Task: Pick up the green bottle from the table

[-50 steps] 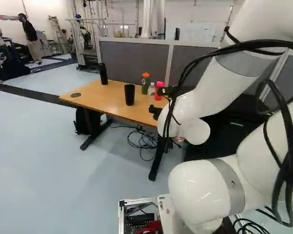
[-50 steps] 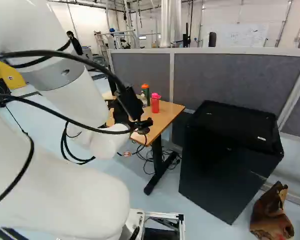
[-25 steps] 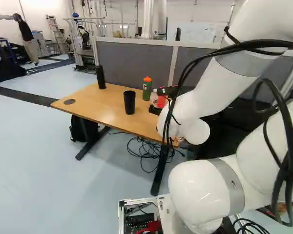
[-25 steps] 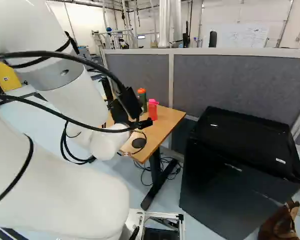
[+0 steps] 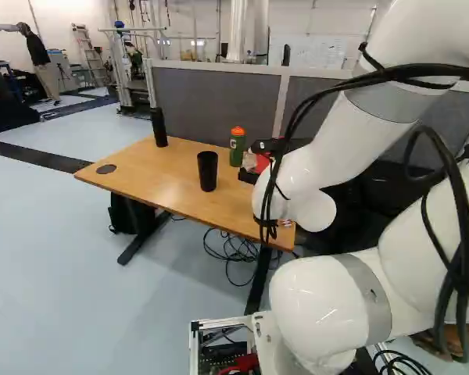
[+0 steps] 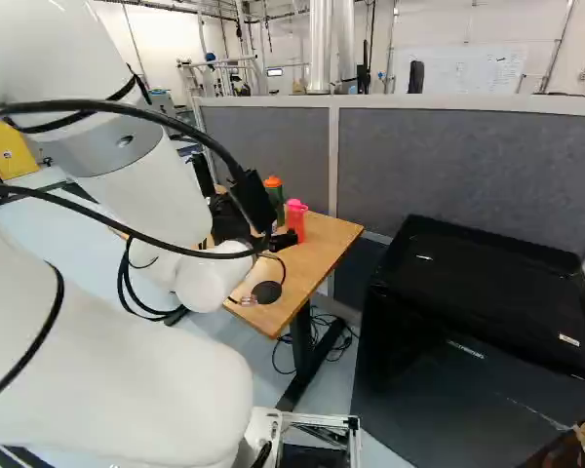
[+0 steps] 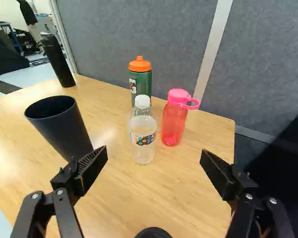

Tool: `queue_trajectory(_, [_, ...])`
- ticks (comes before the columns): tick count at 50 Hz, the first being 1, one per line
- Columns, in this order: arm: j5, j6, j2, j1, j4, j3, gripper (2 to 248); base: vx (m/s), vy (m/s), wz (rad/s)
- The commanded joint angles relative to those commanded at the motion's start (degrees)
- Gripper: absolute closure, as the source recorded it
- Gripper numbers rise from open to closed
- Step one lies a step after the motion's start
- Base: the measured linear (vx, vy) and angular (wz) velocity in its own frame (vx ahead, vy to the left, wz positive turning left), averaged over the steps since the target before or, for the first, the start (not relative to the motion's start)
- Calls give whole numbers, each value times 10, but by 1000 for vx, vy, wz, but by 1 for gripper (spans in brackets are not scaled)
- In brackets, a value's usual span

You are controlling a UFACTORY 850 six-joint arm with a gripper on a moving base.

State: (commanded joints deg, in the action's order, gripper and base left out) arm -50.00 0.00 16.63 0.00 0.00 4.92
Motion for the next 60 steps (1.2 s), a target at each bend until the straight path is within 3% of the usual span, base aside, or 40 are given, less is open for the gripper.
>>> queue_trajectory(14, [0,0,7,0,0,14,3,0,0,0])
queue_trajectory(60, [0,0,-81,0,0,156,3,0,0,0])
